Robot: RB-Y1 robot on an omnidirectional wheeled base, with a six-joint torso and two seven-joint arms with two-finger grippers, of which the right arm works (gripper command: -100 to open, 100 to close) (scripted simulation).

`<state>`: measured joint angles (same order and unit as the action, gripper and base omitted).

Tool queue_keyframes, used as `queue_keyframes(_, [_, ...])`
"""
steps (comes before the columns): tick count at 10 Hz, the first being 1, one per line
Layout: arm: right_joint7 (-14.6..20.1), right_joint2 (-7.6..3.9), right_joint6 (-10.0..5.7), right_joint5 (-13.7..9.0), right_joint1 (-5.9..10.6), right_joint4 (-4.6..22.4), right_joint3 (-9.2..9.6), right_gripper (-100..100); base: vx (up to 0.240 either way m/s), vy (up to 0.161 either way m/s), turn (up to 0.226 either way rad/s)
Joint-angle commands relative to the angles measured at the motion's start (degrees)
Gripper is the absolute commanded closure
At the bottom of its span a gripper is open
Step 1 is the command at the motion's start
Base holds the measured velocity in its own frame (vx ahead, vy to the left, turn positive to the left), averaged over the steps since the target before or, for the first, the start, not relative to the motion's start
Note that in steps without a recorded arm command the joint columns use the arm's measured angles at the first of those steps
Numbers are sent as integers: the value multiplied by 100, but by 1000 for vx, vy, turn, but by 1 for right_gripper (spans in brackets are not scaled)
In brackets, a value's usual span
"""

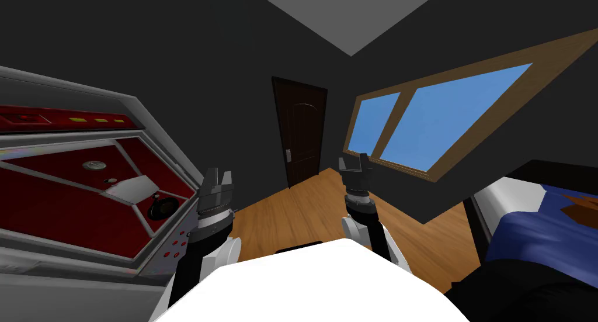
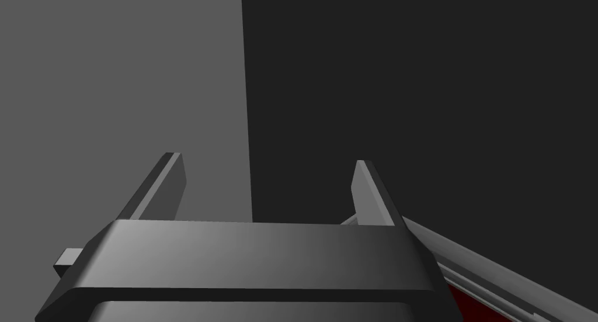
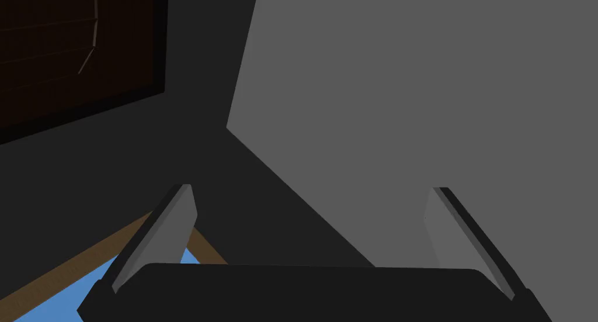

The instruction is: Pull the door open

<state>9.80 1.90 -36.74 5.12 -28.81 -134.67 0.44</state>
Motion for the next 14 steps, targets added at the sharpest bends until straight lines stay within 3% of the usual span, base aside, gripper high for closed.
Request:
queue_keyframes(1, [-140, -92, 23, 92, 72, 170, -9, -100, 73, -79, 49])
queue_keyframes(6, [-576, -322, 94, 380, 295, 699, -35, -100, 127, 55, 17])
queue_keyframes(14, [-1234, -594, 202, 813, 631, 1498, -75, -100, 113, 26, 19])
